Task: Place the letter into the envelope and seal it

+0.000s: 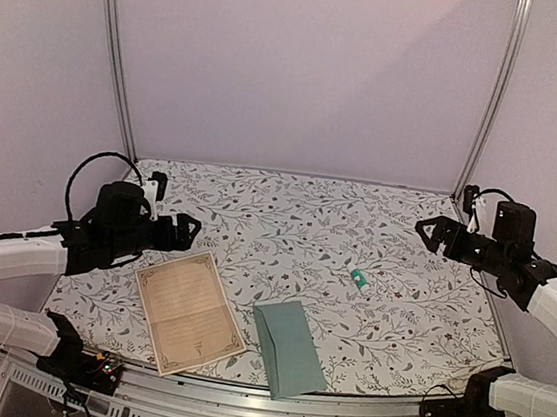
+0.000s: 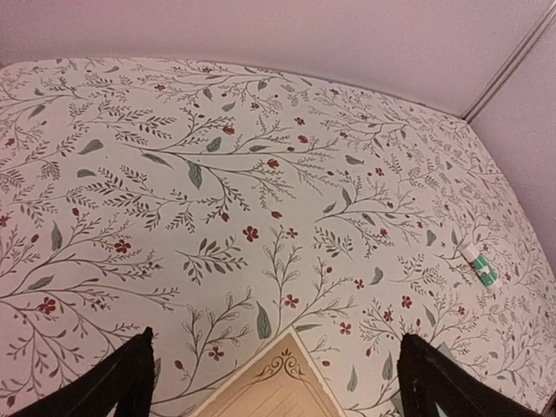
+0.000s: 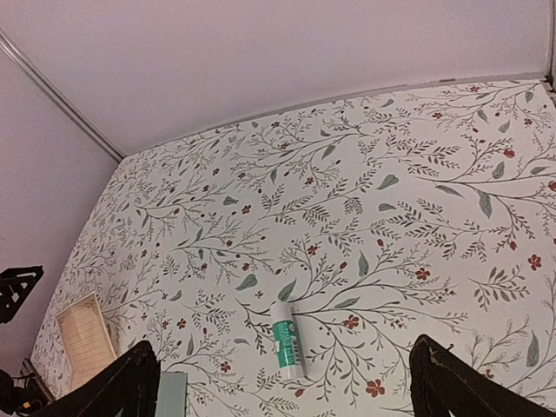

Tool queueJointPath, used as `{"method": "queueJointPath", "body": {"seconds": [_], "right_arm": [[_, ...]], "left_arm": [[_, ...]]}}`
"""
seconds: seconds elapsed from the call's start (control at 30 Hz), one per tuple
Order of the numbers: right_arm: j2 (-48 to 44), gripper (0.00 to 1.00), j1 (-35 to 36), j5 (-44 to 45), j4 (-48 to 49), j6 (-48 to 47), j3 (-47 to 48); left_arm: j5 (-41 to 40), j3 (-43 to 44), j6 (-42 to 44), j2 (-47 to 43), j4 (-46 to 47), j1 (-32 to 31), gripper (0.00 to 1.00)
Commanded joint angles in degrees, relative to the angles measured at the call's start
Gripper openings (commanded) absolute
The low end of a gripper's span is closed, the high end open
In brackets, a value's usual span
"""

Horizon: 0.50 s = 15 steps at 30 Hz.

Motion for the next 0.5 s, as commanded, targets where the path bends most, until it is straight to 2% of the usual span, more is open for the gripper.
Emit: {"method": "queueJointPath", "body": {"seconds": [0.0, 0.13, 0.27, 0.47], "right_arm": [[-2.1, 0.99, 9.0, -1.1, -0.5, 6.1, -1.3], [-2.3, 0.99, 22.2, 6.7, 0.9, 11.8, -2.9], [1.3, 0.99, 36.9, 17.5, 0.9, 16.7, -1.5], [16.5, 0.99, 54.1, 27.8, -1.1, 19.4, 8.0]], "left_arm": [[-2.8, 2.1, -1.7, -3.6, -8.4, -3.3, 0.97], [-5.0, 1.5, -2.5, -8.4, -10.1, -5.6, 0.97], [-5.8, 0.8, -2.8, -10.9, -10.9, -6.3, 0.98], [-6.7, 0.4, -3.0, -10.5, -11.5, -6.5, 0.98]]}}
